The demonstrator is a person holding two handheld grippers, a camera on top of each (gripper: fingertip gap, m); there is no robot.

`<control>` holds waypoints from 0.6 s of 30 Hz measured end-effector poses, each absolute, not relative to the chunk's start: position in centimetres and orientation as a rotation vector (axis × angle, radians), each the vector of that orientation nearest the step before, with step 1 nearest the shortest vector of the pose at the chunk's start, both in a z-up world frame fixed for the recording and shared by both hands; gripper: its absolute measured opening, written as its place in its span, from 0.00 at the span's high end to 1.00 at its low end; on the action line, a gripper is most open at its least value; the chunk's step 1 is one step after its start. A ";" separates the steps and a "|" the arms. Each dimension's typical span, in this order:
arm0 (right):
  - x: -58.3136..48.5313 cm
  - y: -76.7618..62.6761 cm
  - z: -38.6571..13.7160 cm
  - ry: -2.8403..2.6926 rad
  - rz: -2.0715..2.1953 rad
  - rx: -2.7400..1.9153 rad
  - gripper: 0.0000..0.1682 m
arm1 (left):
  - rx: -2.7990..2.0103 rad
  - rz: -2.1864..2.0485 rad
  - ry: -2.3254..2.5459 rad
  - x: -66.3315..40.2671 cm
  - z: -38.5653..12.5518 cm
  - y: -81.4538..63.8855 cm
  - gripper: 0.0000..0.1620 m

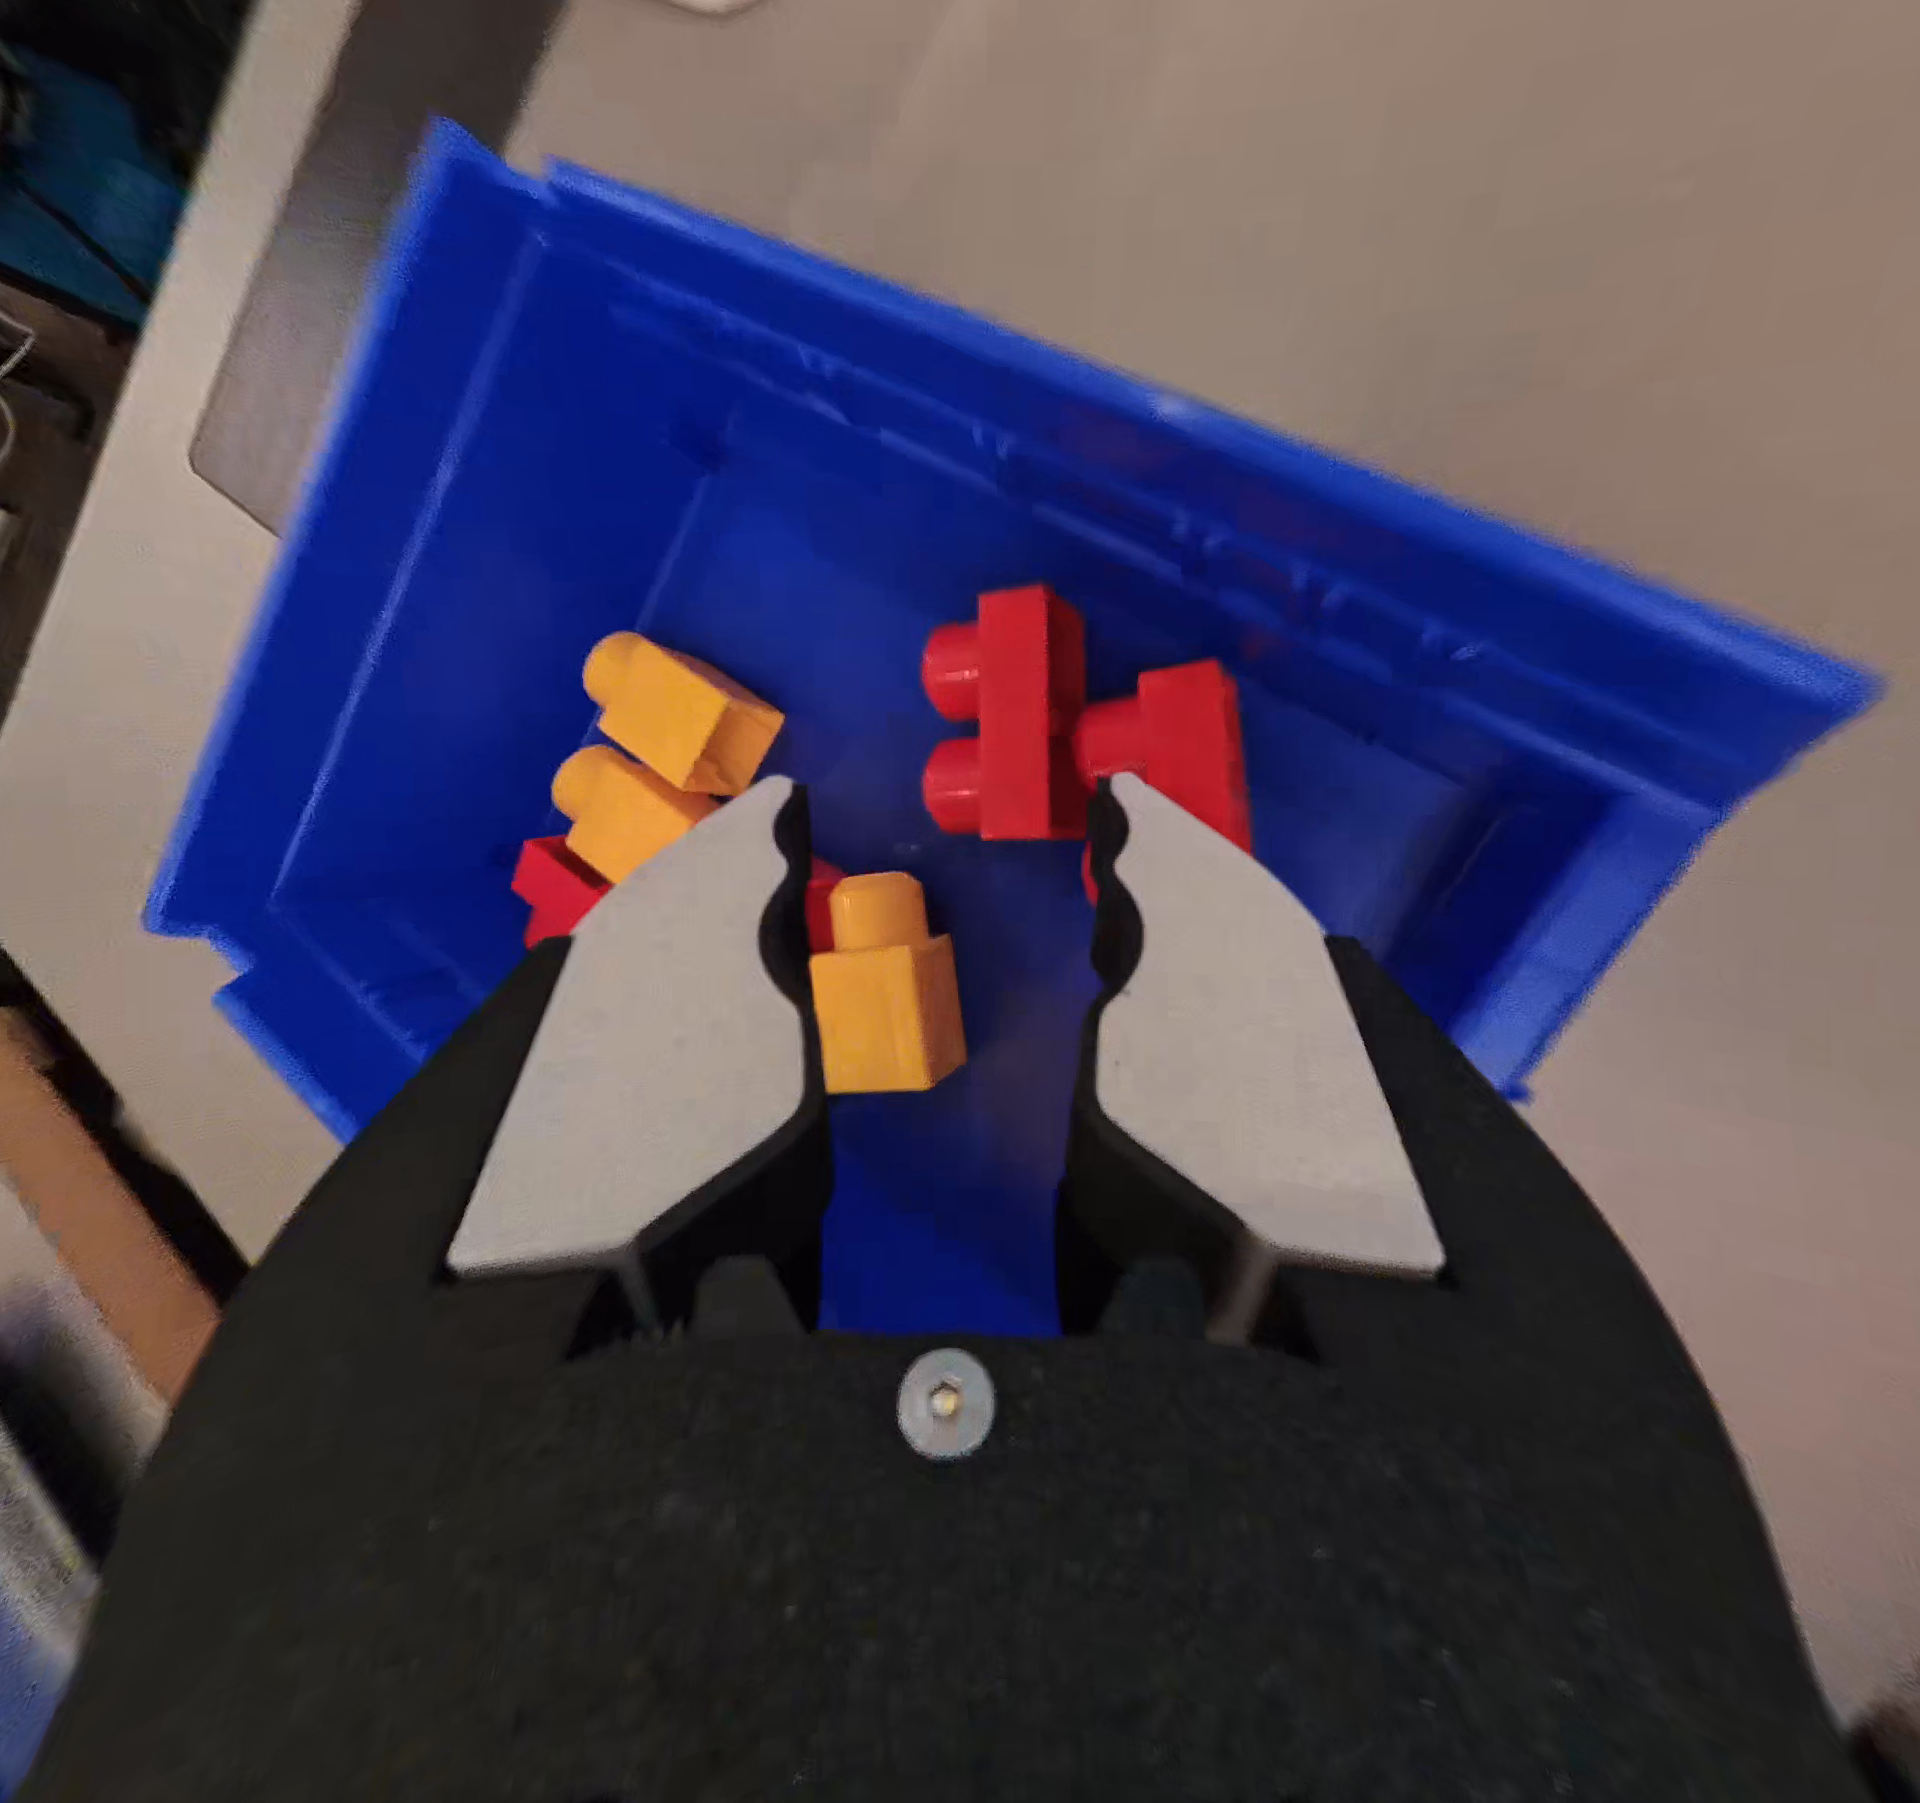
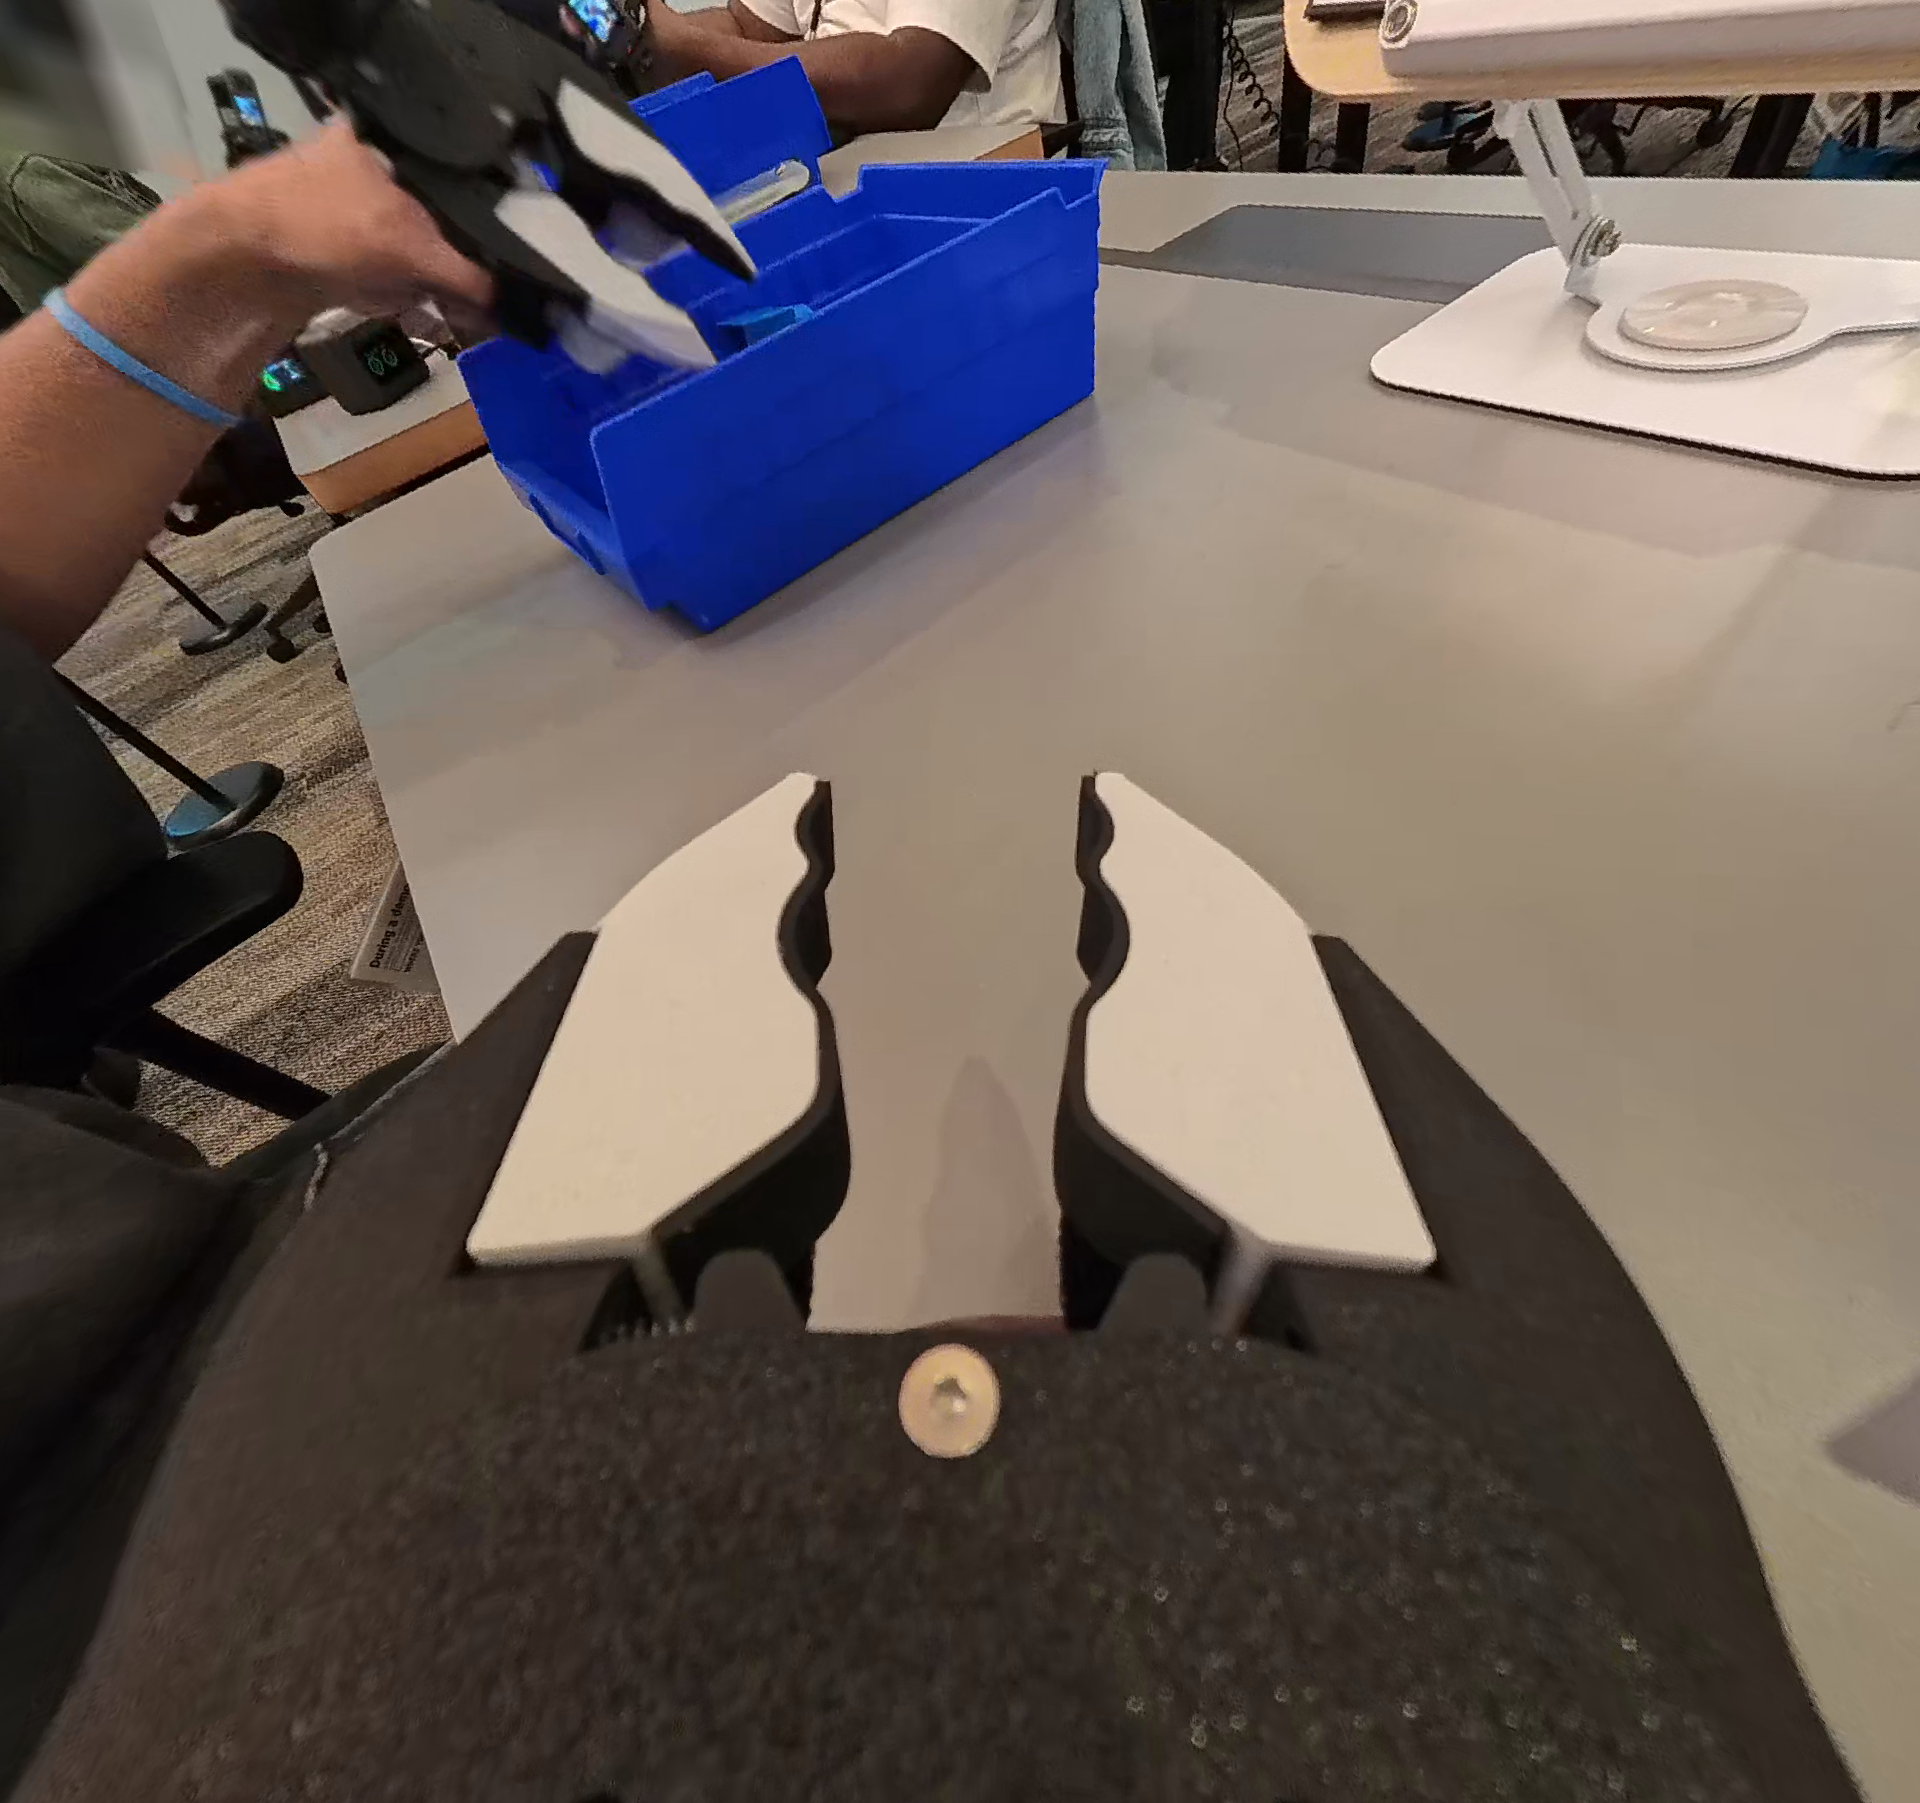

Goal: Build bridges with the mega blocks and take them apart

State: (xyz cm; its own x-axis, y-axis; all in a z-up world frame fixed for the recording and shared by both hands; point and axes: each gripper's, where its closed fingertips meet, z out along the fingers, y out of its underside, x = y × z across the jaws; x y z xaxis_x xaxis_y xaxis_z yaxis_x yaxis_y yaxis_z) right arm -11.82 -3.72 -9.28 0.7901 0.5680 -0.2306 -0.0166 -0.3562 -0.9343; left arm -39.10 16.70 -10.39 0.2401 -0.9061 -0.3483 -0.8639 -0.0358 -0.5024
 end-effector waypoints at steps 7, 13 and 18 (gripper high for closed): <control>-11.5 -3.6 -9.4 -0.411 0.642 -1.852 0.73 | -1.927 -0.309 1.546 -40.3 -7.2 12.7 0.62; -11.7 -3.5 -9.5 -0.410 0.652 -1.859 0.73 | -1.997 -0.276 1.594 -40.1 -9.6 11.9 0.63; -11.9 -3.5 -9.7 -0.425 0.649 -1.864 0.73 | -2.224 -0.144 1.619 -40.4 -14.5 12.5 0.57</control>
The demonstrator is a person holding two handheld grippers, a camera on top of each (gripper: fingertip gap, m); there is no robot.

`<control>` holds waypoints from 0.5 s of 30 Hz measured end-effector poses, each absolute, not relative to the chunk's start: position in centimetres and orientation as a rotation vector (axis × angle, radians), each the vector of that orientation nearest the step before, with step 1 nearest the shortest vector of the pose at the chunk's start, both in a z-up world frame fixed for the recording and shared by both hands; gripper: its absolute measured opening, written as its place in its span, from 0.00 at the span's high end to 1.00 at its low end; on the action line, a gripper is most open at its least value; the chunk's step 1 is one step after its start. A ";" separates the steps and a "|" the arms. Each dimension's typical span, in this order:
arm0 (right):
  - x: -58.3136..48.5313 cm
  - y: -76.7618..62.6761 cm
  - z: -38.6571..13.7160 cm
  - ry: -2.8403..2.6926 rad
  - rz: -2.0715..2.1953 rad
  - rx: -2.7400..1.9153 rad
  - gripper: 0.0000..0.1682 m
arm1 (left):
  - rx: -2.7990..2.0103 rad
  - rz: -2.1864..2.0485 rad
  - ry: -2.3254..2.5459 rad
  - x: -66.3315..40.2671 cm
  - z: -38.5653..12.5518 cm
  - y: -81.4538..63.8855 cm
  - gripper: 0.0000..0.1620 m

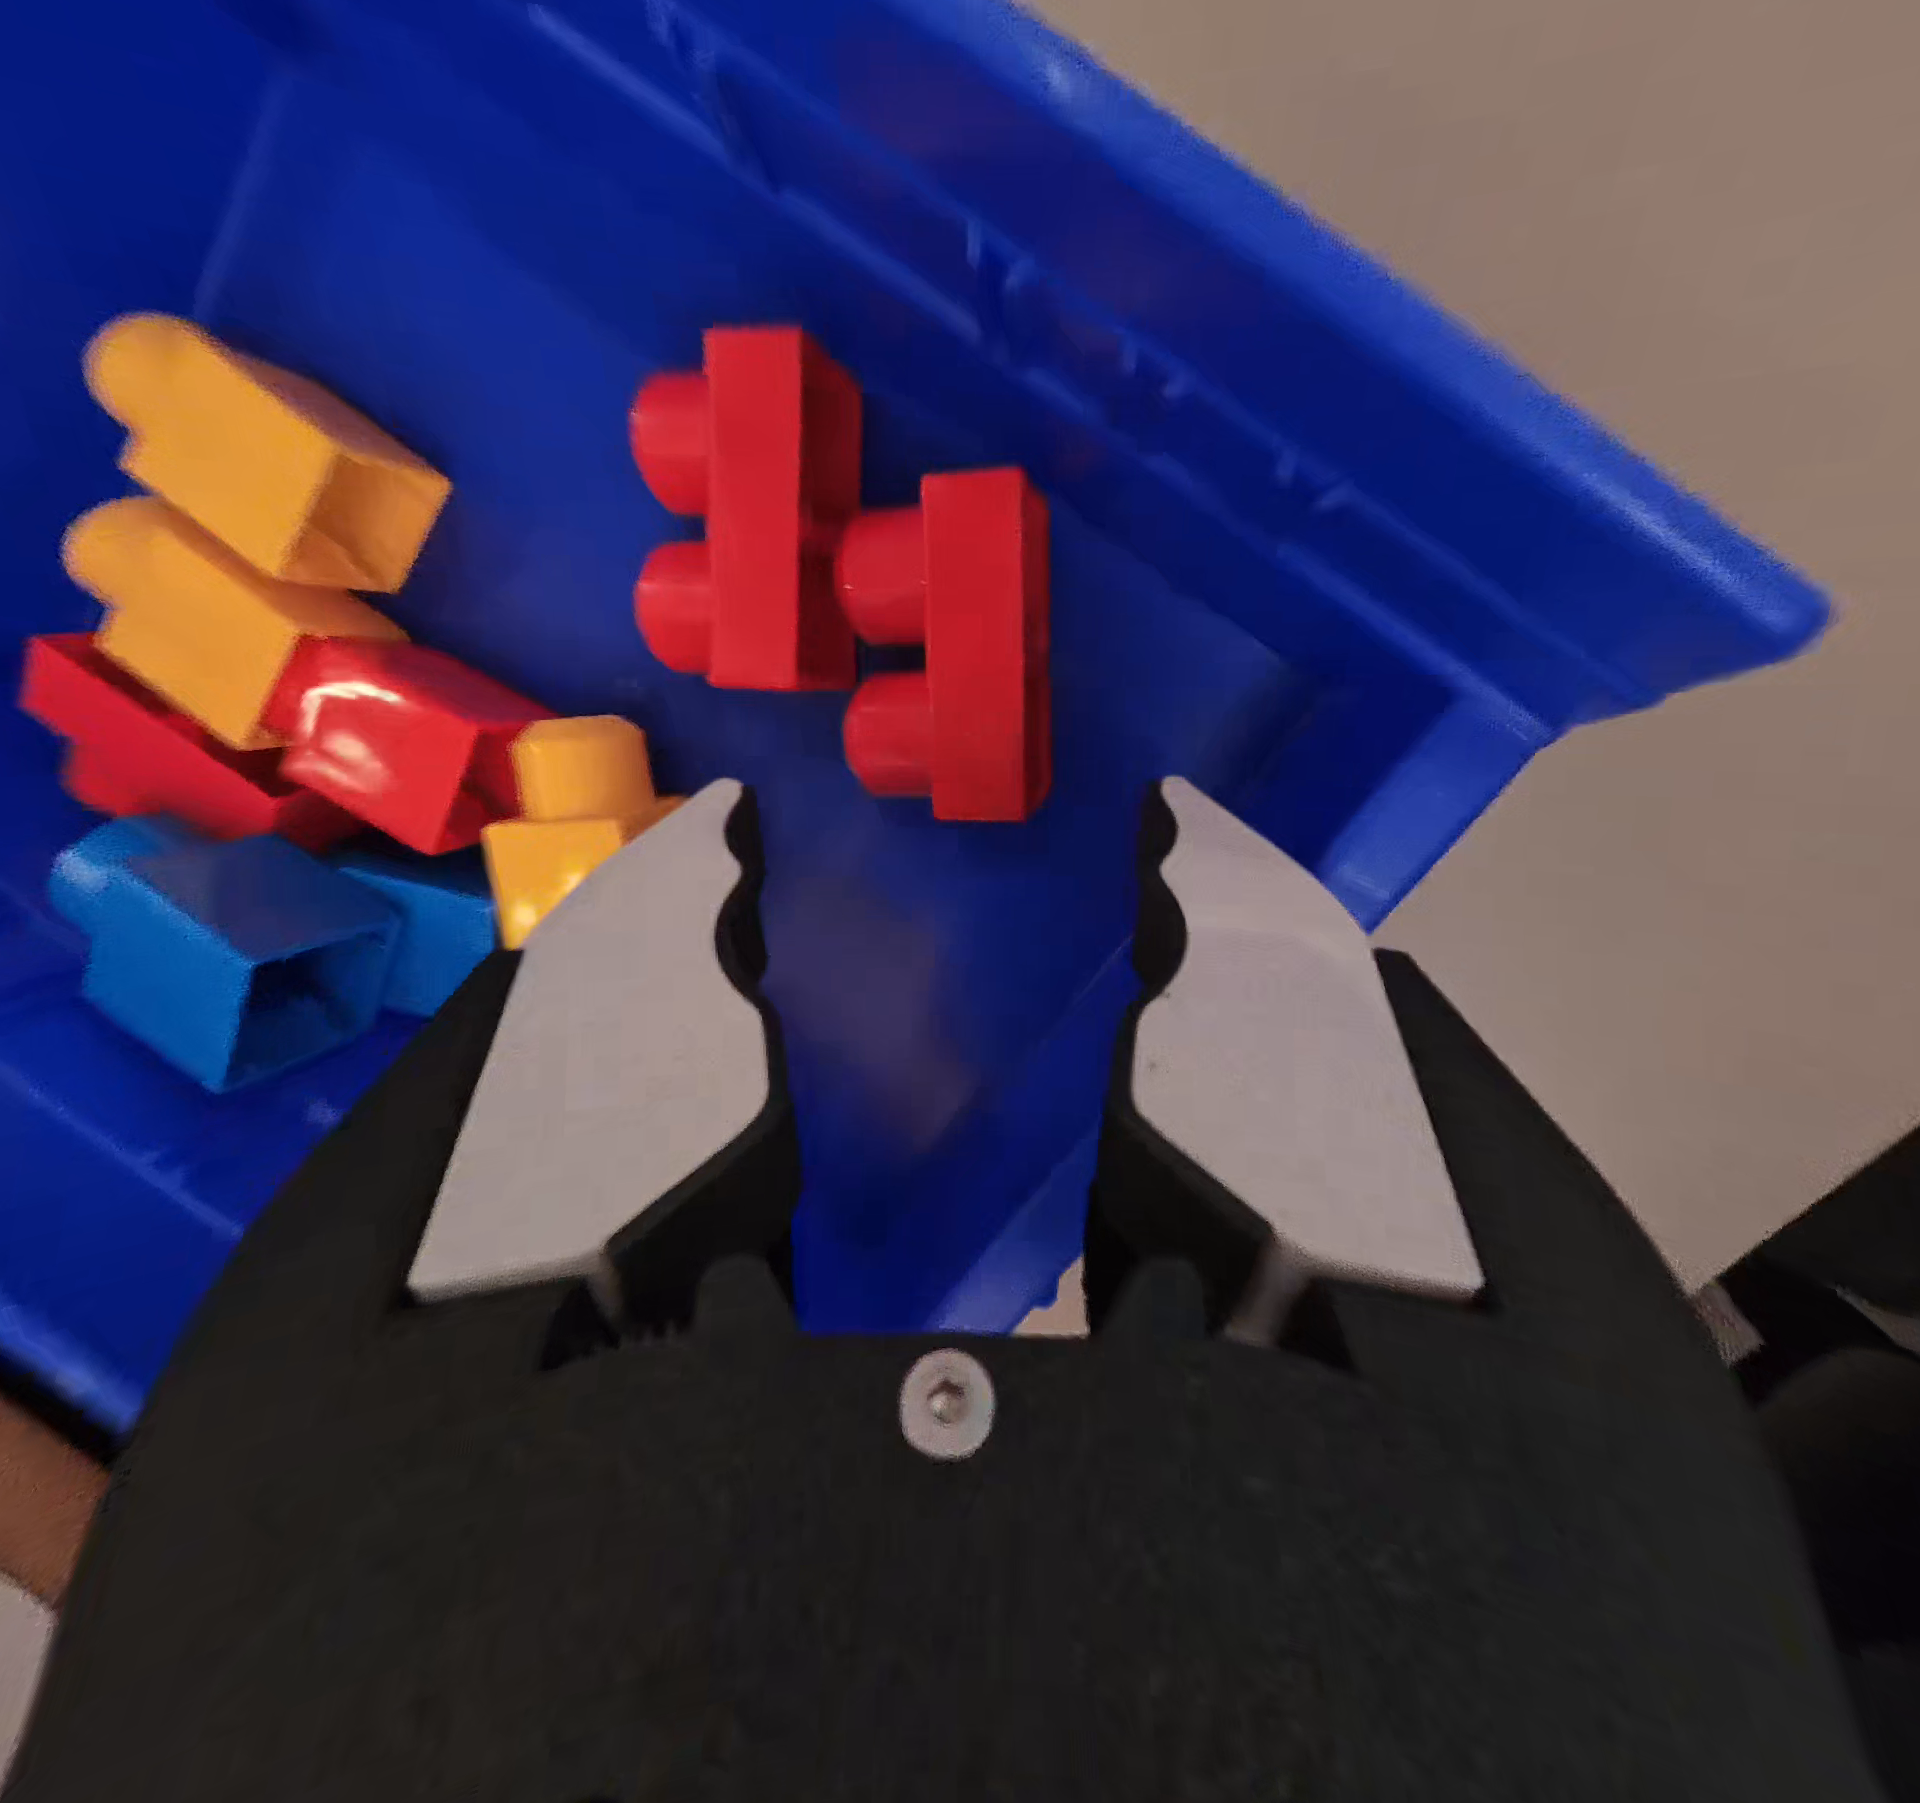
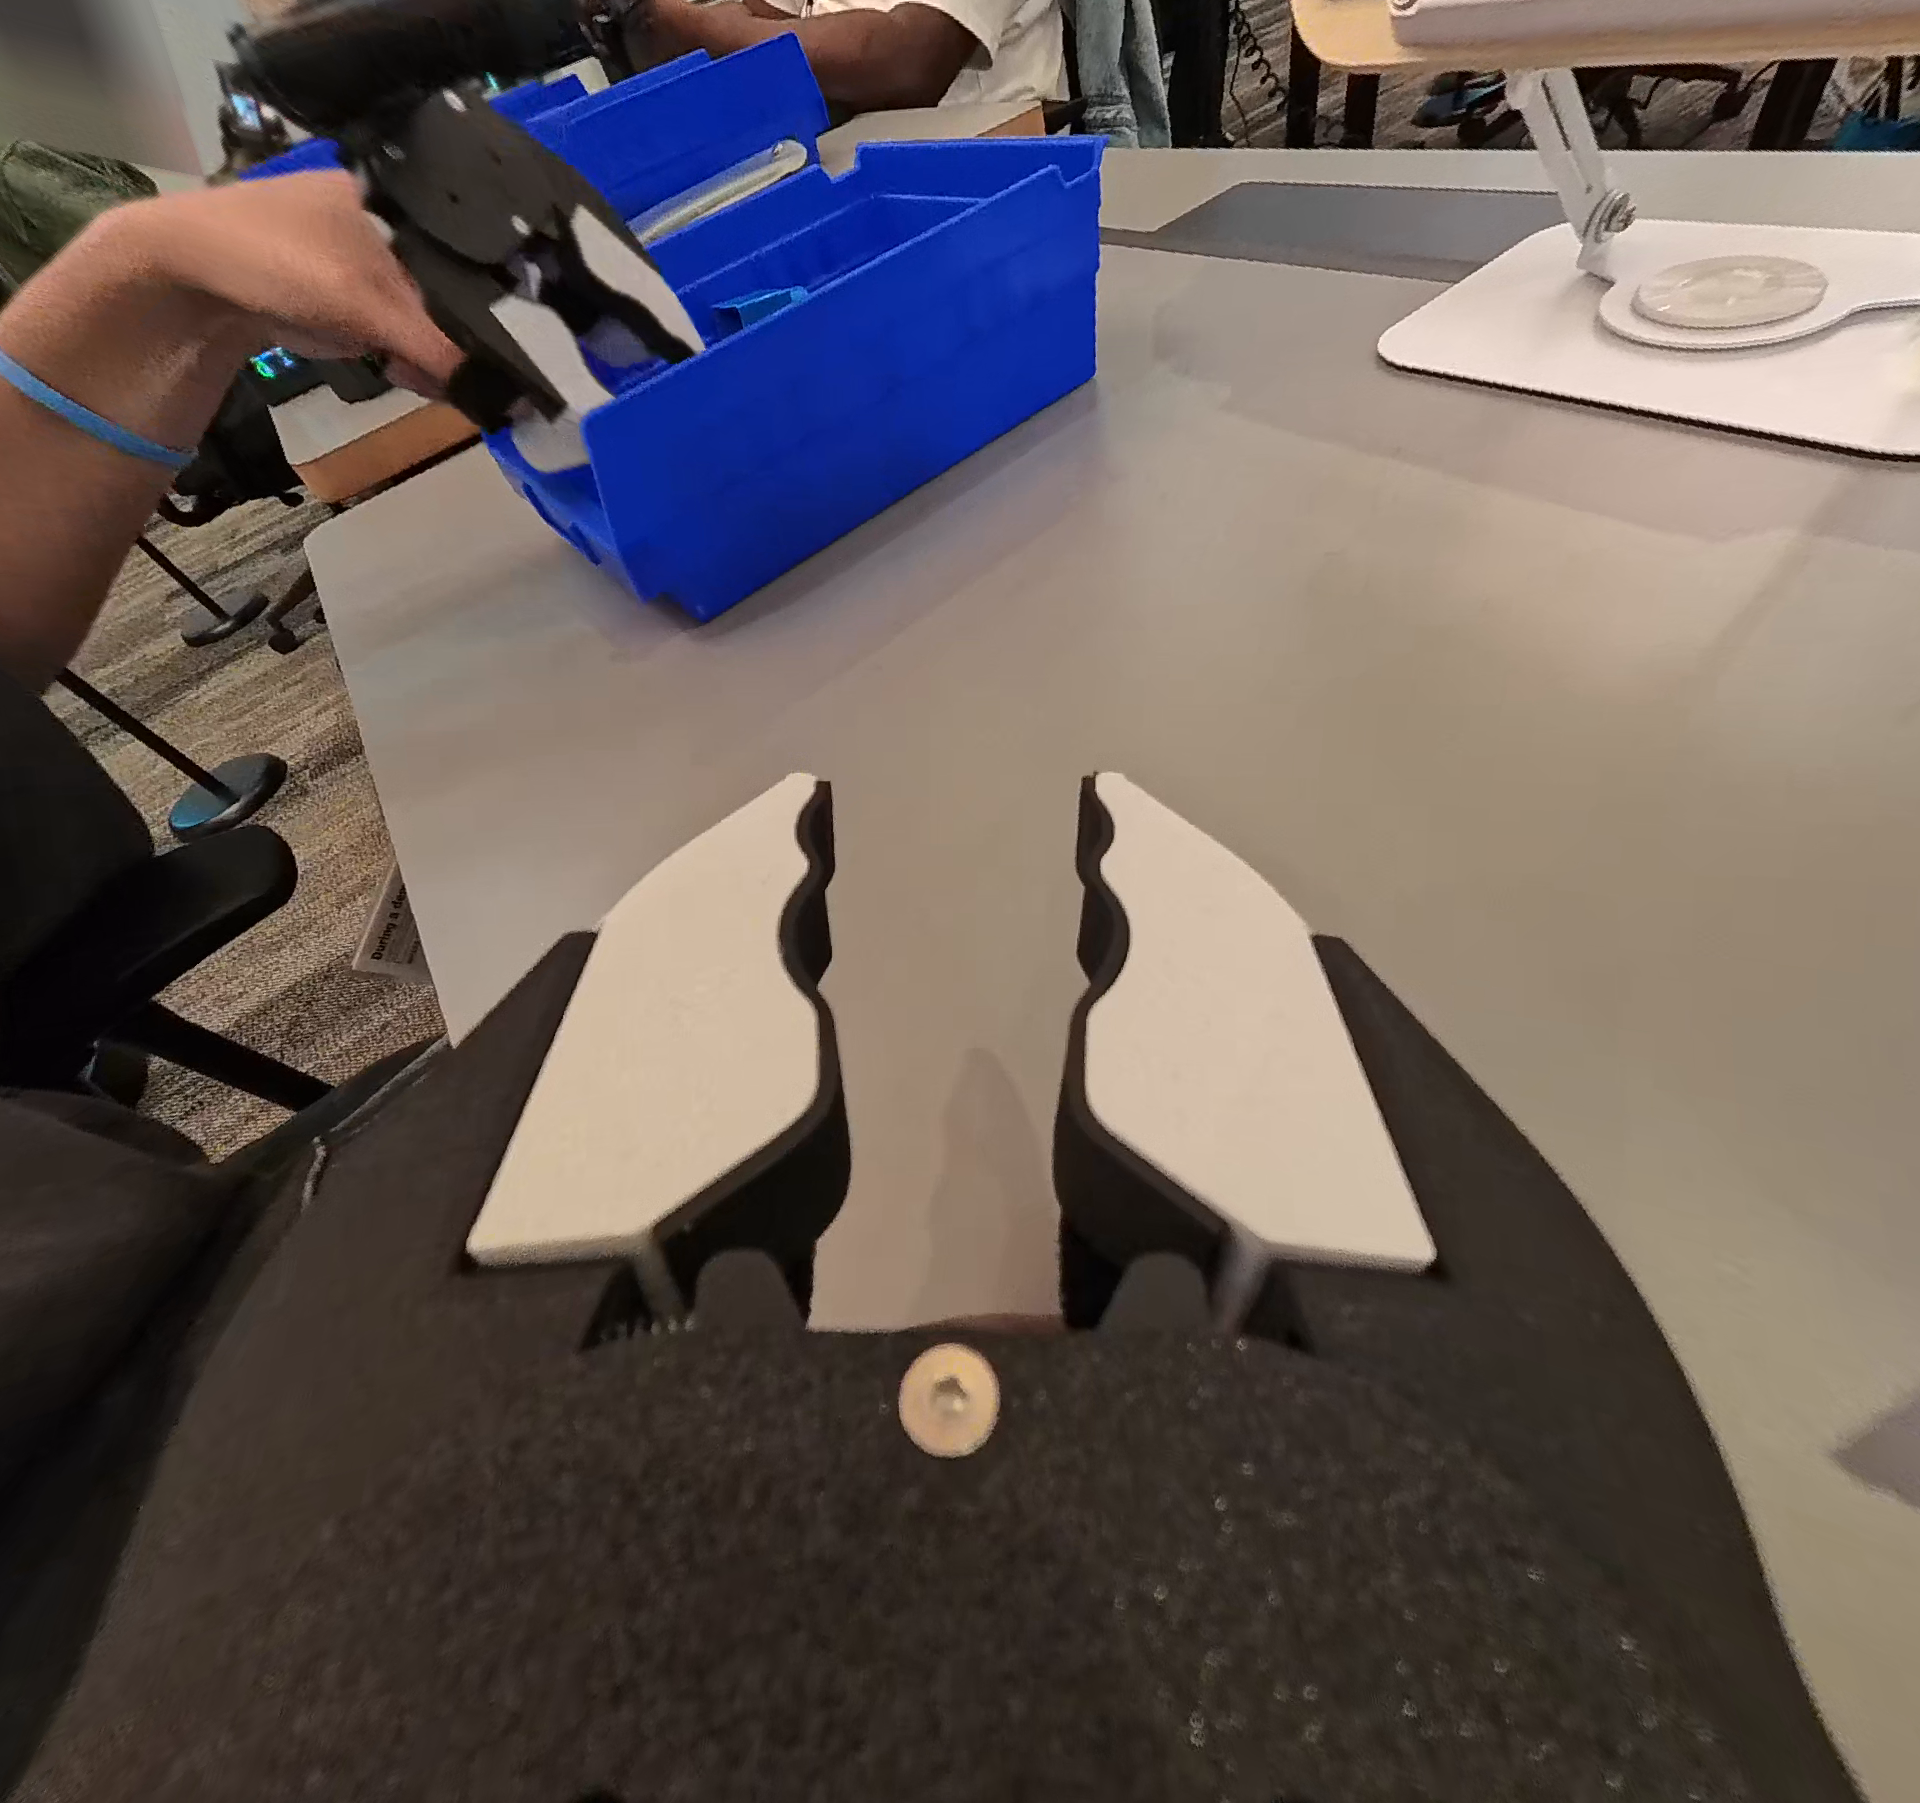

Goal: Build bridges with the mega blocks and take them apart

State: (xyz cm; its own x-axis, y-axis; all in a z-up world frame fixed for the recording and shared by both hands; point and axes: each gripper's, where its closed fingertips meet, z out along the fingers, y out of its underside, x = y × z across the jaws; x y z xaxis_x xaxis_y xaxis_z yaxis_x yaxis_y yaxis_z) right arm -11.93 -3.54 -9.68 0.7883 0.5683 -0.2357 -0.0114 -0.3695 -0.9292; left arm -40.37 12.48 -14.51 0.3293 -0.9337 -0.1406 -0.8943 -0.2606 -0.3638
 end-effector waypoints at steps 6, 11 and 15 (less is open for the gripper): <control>-11.8 -3.6 -9.6 -0.421 0.660 -1.863 0.74 | -2.397 -0.304 1.613 -39.3 -17.2 12.9 0.66; -12.0 -3.7 -9.6 -0.435 0.655 -1.867 0.74 | -2.519 -0.273 1.678 -40.3 -18.6 13.1 0.73; -11.7 -3.7 -9.4 -0.429 0.639 -1.861 0.74 | -2.391 -0.181 1.705 -41.2 -15.2 13.6 0.73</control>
State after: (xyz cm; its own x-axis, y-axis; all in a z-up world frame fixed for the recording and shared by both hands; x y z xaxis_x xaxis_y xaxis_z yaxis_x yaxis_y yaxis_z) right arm -11.72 -3.68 -9.39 0.7912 0.5682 -0.2261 -0.0052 -0.3635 -0.9316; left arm -41.22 13.58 -15.18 0.3279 -0.9446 -0.0159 -0.9203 -0.3156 -0.2313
